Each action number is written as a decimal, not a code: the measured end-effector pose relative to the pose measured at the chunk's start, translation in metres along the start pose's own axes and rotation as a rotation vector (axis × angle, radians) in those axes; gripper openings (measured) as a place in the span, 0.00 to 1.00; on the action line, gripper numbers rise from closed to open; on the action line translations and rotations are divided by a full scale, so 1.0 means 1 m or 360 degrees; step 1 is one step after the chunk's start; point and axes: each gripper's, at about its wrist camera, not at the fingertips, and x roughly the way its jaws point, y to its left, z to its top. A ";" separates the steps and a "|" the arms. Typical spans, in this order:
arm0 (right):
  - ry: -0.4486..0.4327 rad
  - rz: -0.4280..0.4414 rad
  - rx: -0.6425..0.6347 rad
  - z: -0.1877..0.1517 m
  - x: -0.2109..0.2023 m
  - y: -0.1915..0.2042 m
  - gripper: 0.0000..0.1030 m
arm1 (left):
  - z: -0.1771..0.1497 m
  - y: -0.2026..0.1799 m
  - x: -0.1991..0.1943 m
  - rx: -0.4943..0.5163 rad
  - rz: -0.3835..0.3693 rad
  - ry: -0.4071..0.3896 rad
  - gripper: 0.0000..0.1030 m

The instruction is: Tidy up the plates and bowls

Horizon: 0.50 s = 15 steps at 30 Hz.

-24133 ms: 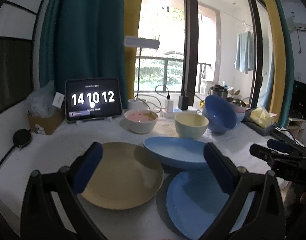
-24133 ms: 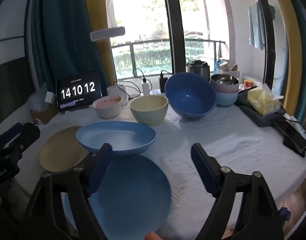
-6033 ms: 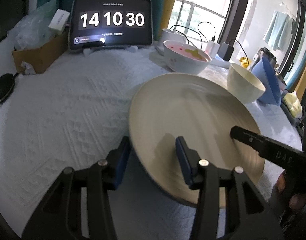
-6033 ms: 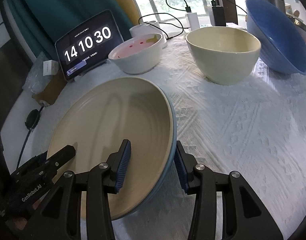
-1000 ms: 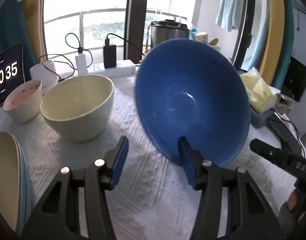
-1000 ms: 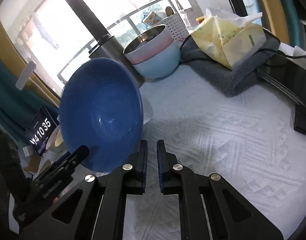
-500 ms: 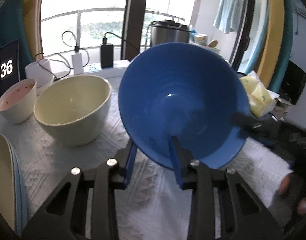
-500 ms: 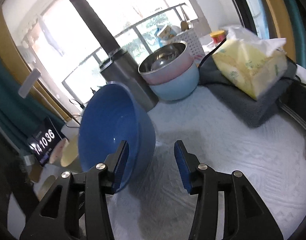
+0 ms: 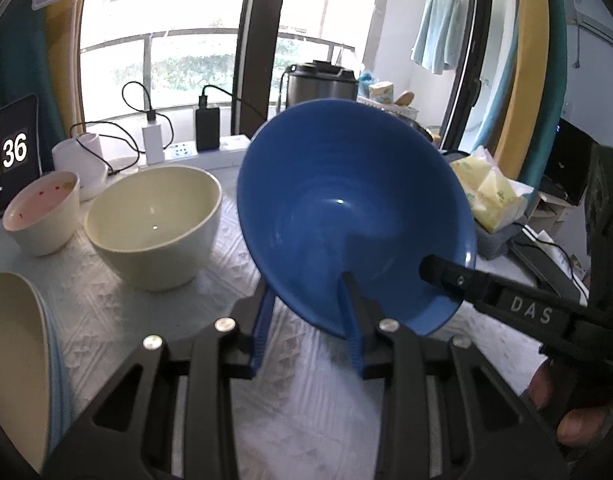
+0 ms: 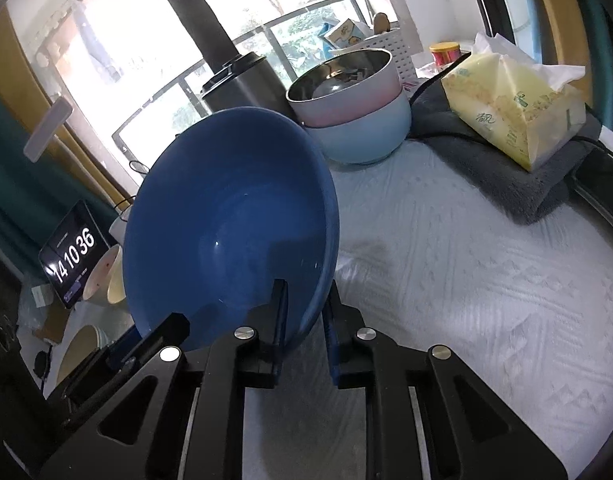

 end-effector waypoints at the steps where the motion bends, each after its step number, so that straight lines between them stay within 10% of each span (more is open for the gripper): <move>1: 0.0003 0.0003 -0.0003 -0.001 -0.002 0.002 0.18 | 0.000 0.002 -0.004 -0.0006 -0.0009 0.0002 0.32; 15: 0.0013 0.0022 -0.0066 -0.027 -0.032 0.035 0.19 | -0.014 0.023 -0.055 -0.0045 -0.0025 -0.0032 0.32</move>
